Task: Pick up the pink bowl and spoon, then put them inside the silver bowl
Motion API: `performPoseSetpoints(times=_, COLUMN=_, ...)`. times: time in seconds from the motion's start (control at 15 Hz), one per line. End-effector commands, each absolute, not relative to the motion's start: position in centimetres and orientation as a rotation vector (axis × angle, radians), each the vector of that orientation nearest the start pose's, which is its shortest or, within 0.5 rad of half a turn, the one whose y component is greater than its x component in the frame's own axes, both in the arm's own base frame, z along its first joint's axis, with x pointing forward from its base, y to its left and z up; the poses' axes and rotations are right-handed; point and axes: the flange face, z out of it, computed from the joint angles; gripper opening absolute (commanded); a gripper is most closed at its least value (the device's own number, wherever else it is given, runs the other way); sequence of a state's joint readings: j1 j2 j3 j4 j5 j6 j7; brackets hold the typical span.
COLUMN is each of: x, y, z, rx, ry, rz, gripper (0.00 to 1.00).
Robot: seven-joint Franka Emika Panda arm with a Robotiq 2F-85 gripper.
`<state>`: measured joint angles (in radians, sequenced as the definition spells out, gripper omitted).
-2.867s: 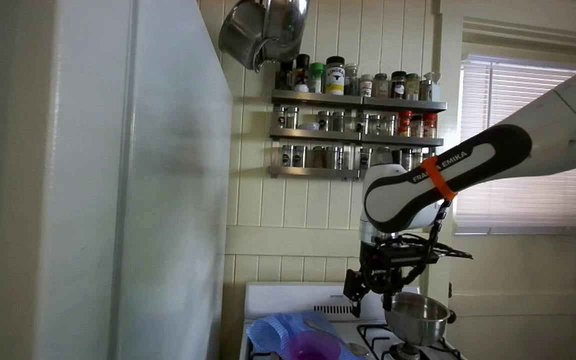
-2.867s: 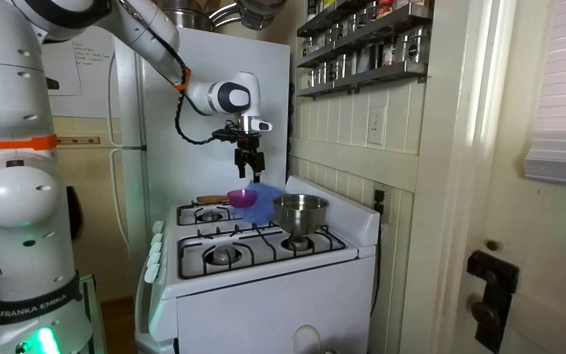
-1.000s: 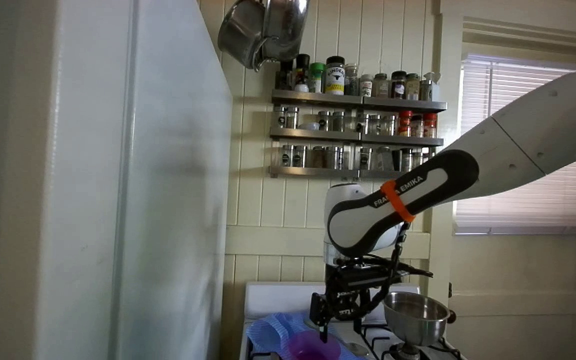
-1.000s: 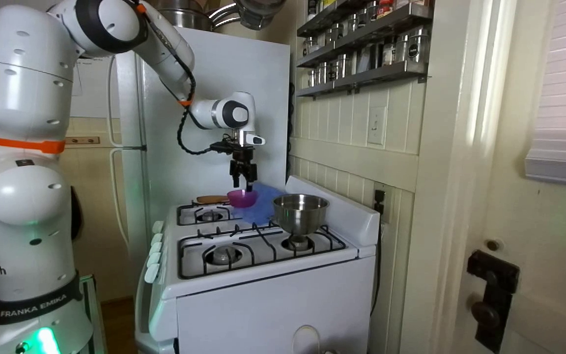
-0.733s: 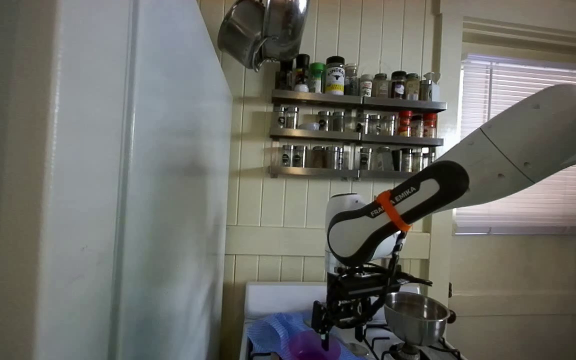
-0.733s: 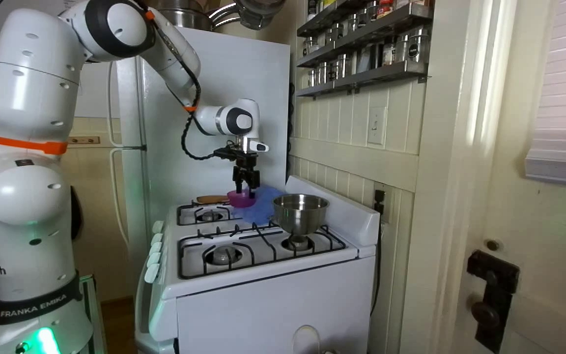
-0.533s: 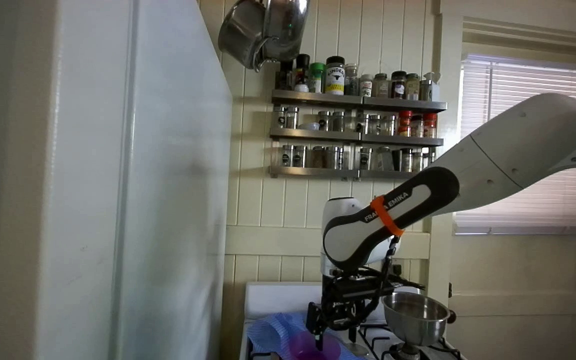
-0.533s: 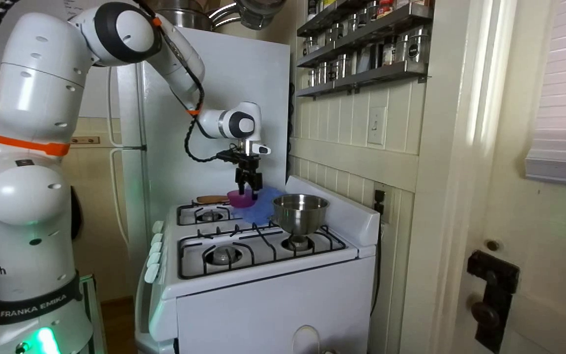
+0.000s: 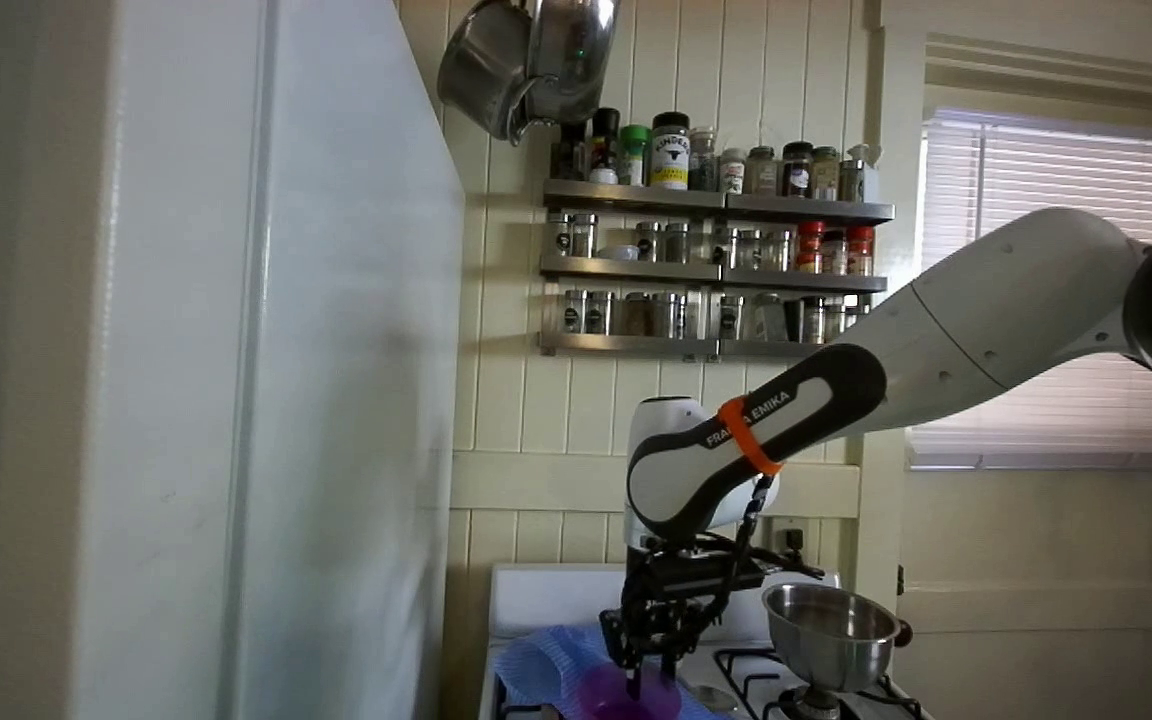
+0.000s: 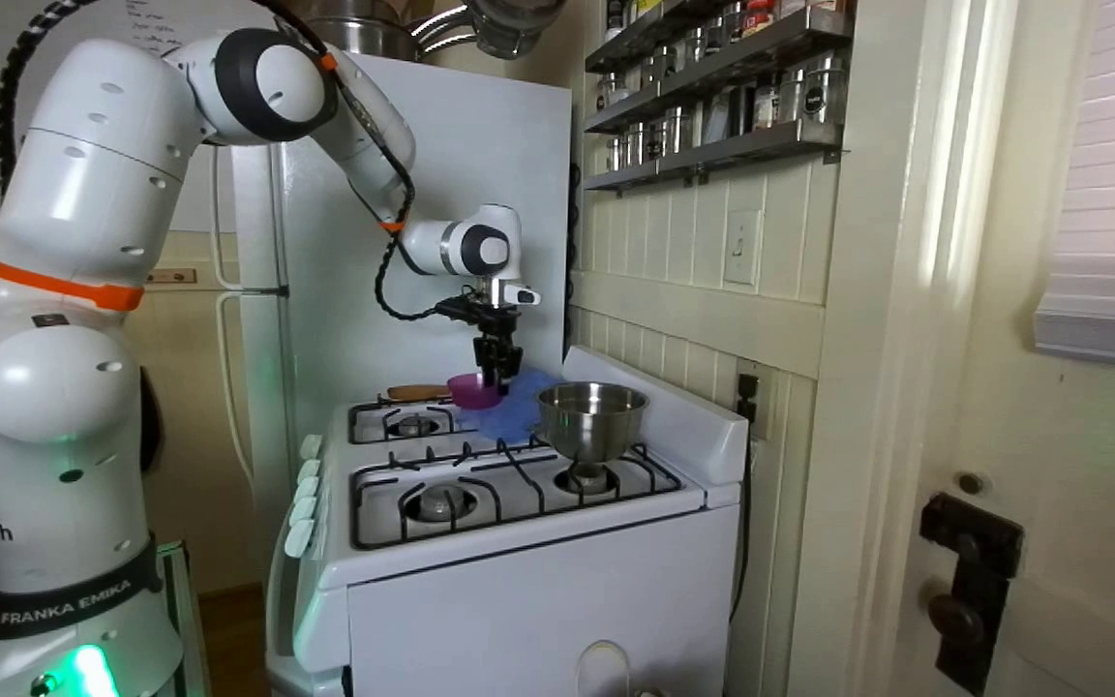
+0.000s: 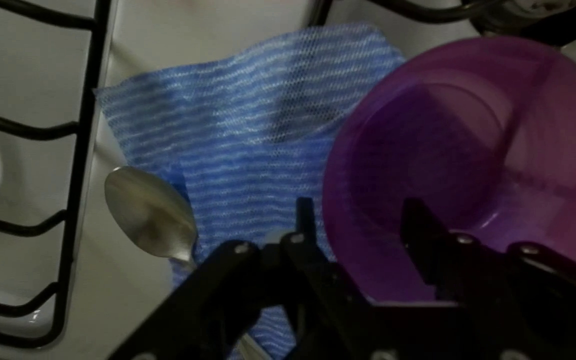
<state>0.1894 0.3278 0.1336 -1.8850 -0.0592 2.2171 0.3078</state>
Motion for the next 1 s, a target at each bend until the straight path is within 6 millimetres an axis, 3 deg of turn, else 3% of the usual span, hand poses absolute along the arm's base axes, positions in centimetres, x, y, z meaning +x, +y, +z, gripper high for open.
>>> performPoseSetpoints(times=0.0, x=60.1, y=19.5, z=33.3, rx=-3.146, ry=-0.077, rz=-0.007, gripper=0.18)
performPoseSetpoints(times=0.2, x=60.0, y=19.3, z=33.3, rx=-3.147, ry=-0.085, rz=0.002, gripper=0.00)
performPoseSetpoints(times=0.73, x=57.6, y=16.5, z=38.5, rx=-3.153, ry=-0.143, rz=-0.131, gripper=0.01)
performPoseSetpoints(times=0.87, x=56.5, y=15.0, z=40.0, rx=-3.137, ry=-0.092, rz=-0.189, gripper=0.01)
performPoseSetpoints(times=0.93, x=55.7, y=13.6, z=40.7, rx=-3.139, ry=0.013, rz=-0.196, gripper=0.01)
